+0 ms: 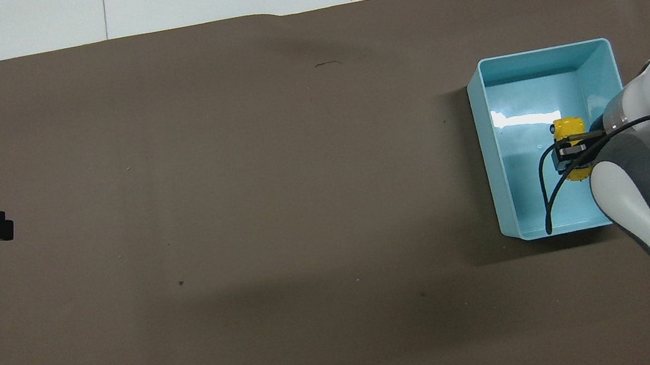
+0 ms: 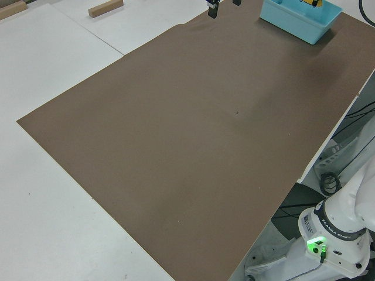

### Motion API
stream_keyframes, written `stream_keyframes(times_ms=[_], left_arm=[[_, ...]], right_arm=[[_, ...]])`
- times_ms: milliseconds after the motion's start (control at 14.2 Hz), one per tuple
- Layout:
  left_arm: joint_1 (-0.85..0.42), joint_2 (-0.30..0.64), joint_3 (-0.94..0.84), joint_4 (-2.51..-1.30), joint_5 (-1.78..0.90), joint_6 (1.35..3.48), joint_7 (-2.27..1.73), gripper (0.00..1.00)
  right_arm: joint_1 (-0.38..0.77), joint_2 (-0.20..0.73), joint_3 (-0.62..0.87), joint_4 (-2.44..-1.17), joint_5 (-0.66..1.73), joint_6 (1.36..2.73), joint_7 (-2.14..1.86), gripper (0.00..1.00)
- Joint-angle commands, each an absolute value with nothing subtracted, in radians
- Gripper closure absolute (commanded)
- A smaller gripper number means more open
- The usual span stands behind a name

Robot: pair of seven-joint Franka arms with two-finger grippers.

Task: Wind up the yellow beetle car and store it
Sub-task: 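Lower the held car onto the floor of the blue box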

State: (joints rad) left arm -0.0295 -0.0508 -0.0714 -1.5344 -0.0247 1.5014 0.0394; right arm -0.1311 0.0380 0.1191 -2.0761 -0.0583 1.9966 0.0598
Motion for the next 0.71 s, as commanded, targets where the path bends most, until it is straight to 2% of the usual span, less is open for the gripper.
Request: stream_keyframes(times_ms=[0, 282, 635], left_arm=[[-0.011, -0.066, -0.080, -1.546, -0.037, 1.494, 0.048, 0.00], [-0.011, -0.066, -0.080, -1.545, -0.037, 1.494, 0.048, 0.00], [-0.011, -0.066, -0.080, -1.545, -0.037, 1.494, 0.048, 0.00]], right_arm=[[-0.135, 0.024, 0.121, -2.149, -0.071, 2.083, 0.038, 1.00], [-0.124, 0.084, 0.121, -2.161, -0.071, 2.137, 0.046, 1.00], [-0.126, 0.112, 0.121, -2.236, -0.071, 2.256, 0.046, 1.00]])
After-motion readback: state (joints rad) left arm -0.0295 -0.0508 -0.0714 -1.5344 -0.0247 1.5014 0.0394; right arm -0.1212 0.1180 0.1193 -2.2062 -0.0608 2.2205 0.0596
